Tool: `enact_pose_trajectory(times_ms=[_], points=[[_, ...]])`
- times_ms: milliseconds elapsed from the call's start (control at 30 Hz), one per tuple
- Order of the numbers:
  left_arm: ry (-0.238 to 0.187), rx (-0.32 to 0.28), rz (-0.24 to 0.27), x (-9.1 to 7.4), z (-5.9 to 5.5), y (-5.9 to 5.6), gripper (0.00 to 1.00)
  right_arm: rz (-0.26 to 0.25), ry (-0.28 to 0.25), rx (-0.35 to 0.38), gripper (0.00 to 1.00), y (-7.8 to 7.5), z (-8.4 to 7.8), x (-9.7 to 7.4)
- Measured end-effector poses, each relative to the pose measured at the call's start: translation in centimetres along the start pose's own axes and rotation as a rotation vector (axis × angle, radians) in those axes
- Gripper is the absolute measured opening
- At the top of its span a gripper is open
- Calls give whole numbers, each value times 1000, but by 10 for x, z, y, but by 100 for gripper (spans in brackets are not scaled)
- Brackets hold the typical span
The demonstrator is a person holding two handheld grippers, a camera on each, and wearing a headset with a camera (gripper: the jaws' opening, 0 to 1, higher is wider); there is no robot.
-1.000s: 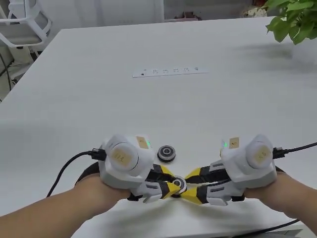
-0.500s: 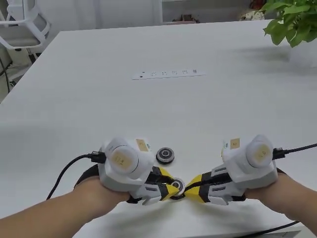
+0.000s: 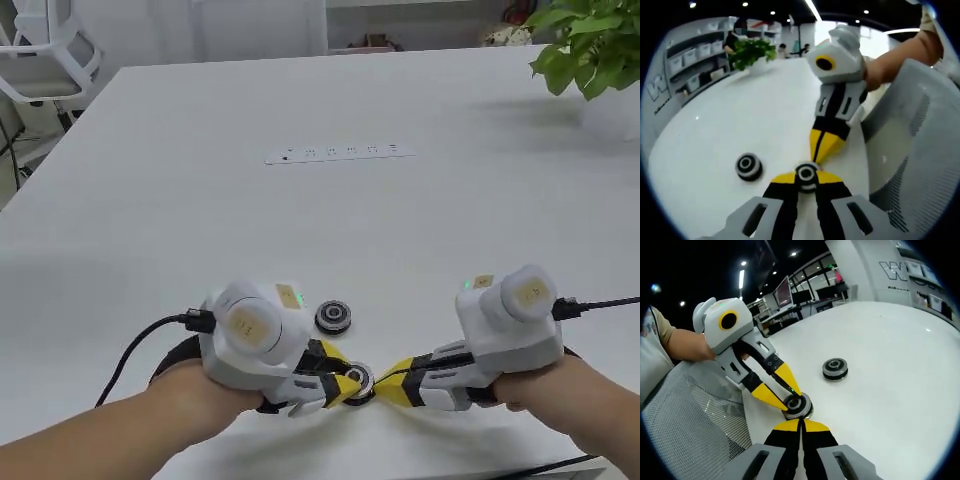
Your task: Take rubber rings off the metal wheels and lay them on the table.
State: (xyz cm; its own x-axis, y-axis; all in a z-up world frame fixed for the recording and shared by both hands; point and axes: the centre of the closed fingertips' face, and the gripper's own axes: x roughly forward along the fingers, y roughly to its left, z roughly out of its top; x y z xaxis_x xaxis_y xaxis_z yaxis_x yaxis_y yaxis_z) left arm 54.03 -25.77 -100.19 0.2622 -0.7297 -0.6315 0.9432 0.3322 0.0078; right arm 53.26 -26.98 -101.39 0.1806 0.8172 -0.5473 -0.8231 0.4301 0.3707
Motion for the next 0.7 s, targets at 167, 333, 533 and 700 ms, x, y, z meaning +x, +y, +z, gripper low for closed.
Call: enact_pose_trajectory(times_ms=[167, 333, 533, 700], points=[[0, 0, 4, 0, 0, 0, 12, 1, -70, 125, 0, -3, 4, -5], [1, -7, 10, 0, 0, 1, 12, -3, -92, 171, 0, -5, 8, -4], [3, -19, 31, 1, 0, 1, 12, 0, -109, 182, 0, -4, 11, -4], [5, -26, 42, 1, 0, 1, 12, 5, -114, 177, 0, -1, 13, -4]])
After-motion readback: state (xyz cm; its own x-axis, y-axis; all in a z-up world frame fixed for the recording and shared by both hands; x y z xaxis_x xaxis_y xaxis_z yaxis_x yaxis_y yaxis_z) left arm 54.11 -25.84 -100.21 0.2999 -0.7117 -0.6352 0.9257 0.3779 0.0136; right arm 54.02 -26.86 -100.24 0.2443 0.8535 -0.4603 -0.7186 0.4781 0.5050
